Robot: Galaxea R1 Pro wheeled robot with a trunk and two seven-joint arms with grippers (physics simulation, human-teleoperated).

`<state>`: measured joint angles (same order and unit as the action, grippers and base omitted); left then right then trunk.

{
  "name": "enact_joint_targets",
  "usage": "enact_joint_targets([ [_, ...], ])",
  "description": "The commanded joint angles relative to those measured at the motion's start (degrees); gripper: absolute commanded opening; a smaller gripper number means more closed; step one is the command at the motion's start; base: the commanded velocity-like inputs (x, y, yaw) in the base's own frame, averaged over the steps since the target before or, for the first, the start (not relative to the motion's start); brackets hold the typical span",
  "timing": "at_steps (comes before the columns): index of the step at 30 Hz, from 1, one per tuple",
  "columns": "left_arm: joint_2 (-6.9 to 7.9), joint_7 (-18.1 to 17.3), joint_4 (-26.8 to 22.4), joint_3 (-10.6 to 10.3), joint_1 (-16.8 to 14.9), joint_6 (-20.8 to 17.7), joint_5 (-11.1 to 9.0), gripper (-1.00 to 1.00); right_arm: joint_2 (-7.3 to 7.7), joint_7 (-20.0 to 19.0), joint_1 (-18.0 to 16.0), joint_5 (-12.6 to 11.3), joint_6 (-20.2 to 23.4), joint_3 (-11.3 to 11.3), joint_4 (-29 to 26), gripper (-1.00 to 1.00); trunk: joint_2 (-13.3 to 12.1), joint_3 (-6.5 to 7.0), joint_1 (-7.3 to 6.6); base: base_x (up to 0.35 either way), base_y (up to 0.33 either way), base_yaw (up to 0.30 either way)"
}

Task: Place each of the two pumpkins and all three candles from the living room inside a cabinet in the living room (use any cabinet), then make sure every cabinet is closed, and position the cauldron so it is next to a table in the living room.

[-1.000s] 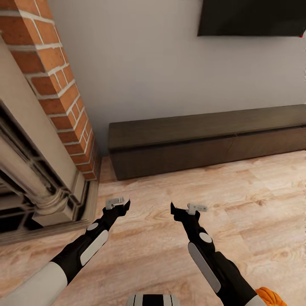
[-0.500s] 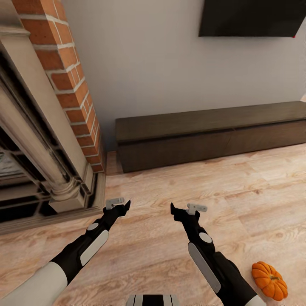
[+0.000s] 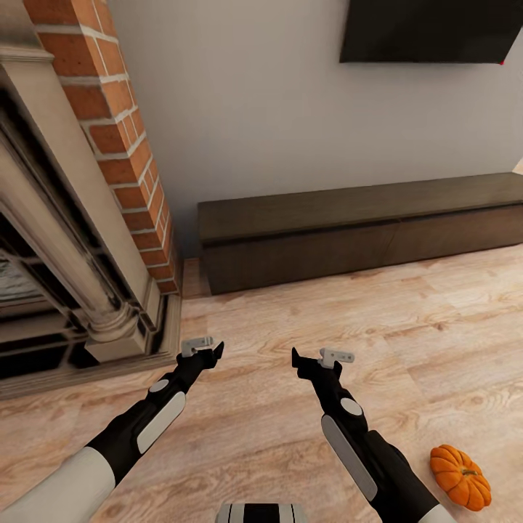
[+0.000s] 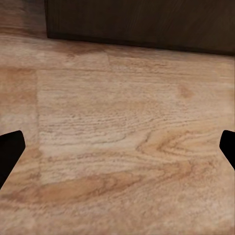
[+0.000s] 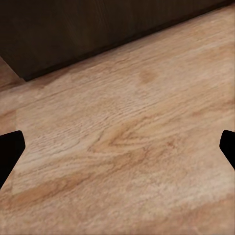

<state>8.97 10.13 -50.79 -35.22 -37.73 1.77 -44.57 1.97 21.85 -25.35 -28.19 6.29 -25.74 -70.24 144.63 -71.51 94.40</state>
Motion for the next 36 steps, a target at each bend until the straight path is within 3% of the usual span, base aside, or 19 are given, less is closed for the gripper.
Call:
enact_joint_targets([
  [1,0.09,0.49,-0.11,-0.35,-0.07,0.16,-0.52,1.0,0.06,0.47,-0.05,-0.27,0.22,-0.19,-0.08,1.0,0.02,-0.05,-0.01,-0.001,0.001,0.0],
  [5,0.09,0.5,-0.24,-0.31,-0.07,0.06,-0.52,1.0,0.05,0.47,-0.05,-0.27,0.22,-0.17,0.03,1.0,0.02,-0.05,-0.01,0.0,0.0,0.0],
  [19,0.08,0.5,-0.43,-0.15,-0.07,-3.48,-0.58,1.0,-0.01,0.47,-0.05,-0.27,0.22,-0.18,0.62,1.0,-0.17,3.05,-0.37,0.0,0.0,0.0],
  [36,0.0,1.9,0.16,0.06,-0.15,-11.59,-0.66,1.0,-0.03,0.47,-0.06,-0.29,0.22,-0.17,1.08,1.0,-0.39,6.82,-0.81,0.0,0.0,0.0],
])
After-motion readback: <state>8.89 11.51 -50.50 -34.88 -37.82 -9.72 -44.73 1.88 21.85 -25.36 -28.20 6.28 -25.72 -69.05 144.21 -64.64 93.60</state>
